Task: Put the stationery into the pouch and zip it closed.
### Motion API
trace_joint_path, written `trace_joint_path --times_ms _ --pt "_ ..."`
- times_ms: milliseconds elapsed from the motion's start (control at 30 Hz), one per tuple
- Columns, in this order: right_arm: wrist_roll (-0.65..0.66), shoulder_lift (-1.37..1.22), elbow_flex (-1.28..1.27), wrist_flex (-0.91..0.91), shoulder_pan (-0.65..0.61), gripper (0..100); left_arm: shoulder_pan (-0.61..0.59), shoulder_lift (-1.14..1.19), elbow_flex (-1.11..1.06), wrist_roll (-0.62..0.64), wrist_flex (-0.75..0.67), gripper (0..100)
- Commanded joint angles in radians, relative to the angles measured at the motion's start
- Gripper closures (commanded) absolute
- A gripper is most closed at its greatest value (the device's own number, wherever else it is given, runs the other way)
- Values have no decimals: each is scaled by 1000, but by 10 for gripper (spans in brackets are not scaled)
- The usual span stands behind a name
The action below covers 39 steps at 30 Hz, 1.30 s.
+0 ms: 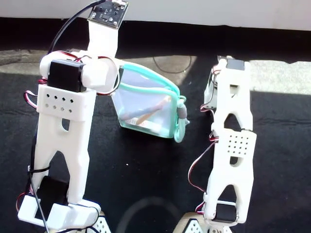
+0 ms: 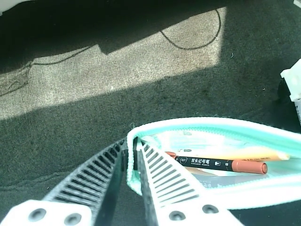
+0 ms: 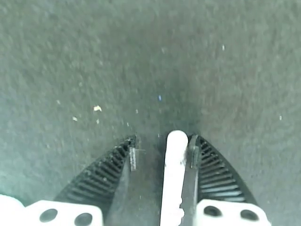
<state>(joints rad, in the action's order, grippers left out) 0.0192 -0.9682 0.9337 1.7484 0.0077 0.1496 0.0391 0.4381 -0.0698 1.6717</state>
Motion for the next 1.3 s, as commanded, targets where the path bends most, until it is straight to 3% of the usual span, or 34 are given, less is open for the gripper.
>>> trace_joint_path --times_ms 0,200,500,633,733,933,1267 --pt "-11 137 -105 16 -1 822 -15 44 -12 0 -14 991" --pt "-6 165 -266 -59 7 822 -12 44 -12 0 -28 991" --pt "-3 114 -300 -259 5 831 -13 44 -12 0 -18 991" --pt "55 76 -300 -252 4 991 -15 44 -12 0 -18 991" --pt "58 104 -298 -248 13 995 -15 44 -12 0 -18 991" --pt "58 341 -298 -156 16 992 -13 44 -12 0 -18 991" --pt "58 964 -298 -70 -4 992 -10 44 -12 2 -18 991"
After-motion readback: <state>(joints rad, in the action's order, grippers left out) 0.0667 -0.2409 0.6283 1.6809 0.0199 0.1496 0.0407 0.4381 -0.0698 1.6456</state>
